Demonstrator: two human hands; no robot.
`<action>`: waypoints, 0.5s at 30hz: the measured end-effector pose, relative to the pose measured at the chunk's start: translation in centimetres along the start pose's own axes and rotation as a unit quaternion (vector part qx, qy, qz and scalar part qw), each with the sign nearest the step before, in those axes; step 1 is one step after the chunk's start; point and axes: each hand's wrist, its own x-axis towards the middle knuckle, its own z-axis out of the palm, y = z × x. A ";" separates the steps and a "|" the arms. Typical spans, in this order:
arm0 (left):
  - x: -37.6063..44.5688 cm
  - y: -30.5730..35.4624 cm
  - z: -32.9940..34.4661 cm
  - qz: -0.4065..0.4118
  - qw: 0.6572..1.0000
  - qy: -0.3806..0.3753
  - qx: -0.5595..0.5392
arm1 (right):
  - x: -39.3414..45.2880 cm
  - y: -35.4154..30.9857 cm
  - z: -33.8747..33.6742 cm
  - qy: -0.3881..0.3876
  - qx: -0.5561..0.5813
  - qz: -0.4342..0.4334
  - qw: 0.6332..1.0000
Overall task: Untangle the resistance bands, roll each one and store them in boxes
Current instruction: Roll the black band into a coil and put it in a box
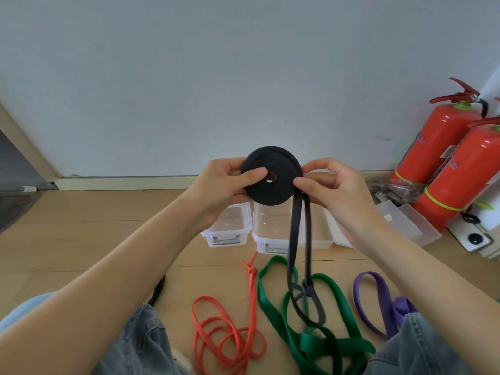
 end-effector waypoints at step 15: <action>-0.7 -1.1 0.5 -0.057 0.960 -0.126 0.242 | -0.2 0.0 0.5 -0.088 -0.208 -0.079 0.971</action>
